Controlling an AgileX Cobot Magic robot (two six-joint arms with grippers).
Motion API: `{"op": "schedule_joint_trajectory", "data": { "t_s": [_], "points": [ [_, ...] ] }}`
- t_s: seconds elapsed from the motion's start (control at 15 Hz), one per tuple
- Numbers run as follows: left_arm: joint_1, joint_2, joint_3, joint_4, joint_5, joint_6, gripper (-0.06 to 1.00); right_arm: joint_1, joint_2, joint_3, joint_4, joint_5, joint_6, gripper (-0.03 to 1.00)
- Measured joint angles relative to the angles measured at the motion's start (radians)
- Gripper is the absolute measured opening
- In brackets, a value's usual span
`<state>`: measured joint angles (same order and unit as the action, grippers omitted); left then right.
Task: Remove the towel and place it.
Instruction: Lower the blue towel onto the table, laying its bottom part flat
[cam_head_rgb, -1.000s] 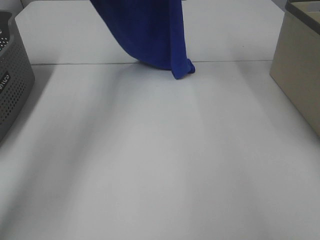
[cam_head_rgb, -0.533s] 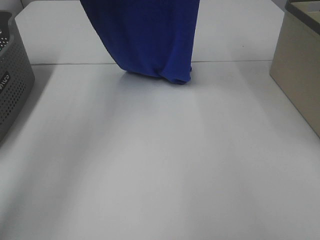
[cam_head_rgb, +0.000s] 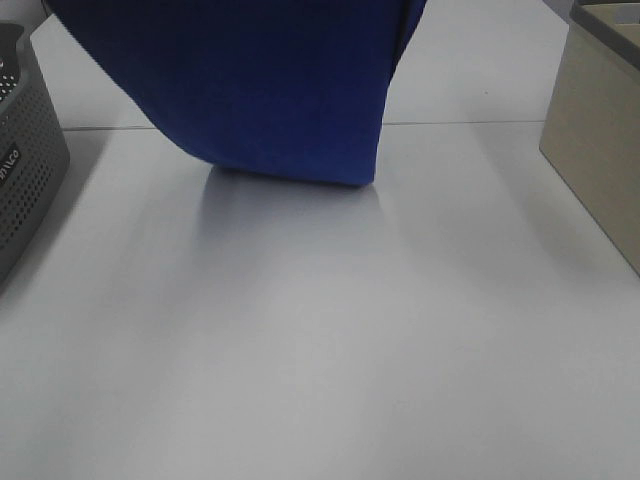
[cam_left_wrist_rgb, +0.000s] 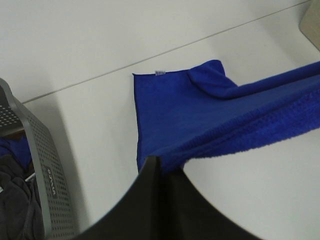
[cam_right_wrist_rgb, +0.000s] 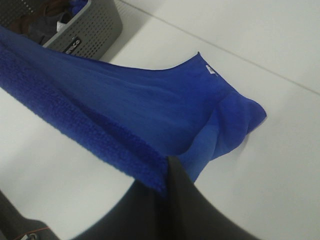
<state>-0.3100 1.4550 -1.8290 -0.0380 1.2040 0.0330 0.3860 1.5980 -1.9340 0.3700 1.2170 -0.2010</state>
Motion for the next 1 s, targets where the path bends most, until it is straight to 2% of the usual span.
{"op": "schedule_joint_trajectory", "data": {
  "t_s": [0.07, 0.13, 0.27, 0.4, 0.53, 0.6, 0.8, 0.93, 1.0],
  "points": [
    [-0.002, -0.071, 0.055, -0.022, 0.000, 0.000, 0.00, 0.031, -0.070, 0.088, -0.009, -0.009, 0.030, 0.00],
    [-0.002, -0.206, 0.162, -0.088, 0.000, -0.013, 0.00, 0.078, -0.208, 0.234, -0.011, -0.029, 0.089, 0.00],
    [-0.002, -0.301, 0.253, -0.134, 0.004, -0.049, 0.00, 0.108, -0.310, 0.369, -0.002, -0.038, 0.135, 0.00],
    [-0.003, -0.333, 0.297, -0.145, 0.006, -0.069, 0.00, 0.113, -0.344, 0.414, 0.003, -0.049, 0.144, 0.00],
    [-0.005, -0.303, 0.302, -0.143, 0.005, -0.071, 0.00, 0.114, -0.340, 0.423, -0.041, -0.058, 0.144, 0.00],
    [-0.008, -0.262, 0.302, -0.129, 0.001, -0.072, 0.00, 0.114, -0.321, 0.423, -0.080, -0.079, 0.144, 0.00],
    [-0.010, -0.077, 0.285, 0.006, -0.060, -0.073, 0.00, 0.118, -0.182, 0.422, -0.225, -0.322, 0.144, 0.00],
    [-0.010, 0.087, 0.185, 0.133, -0.161, -0.073, 0.00, 0.119, -0.051, 0.360, -0.355, -0.494, 0.145, 0.00],
    [-0.010, 0.181, 0.084, 0.195, -0.179, -0.071, 0.00, 0.119, 0.023, 0.295, -0.434, -0.574, 0.145, 0.00]
  ]
}}
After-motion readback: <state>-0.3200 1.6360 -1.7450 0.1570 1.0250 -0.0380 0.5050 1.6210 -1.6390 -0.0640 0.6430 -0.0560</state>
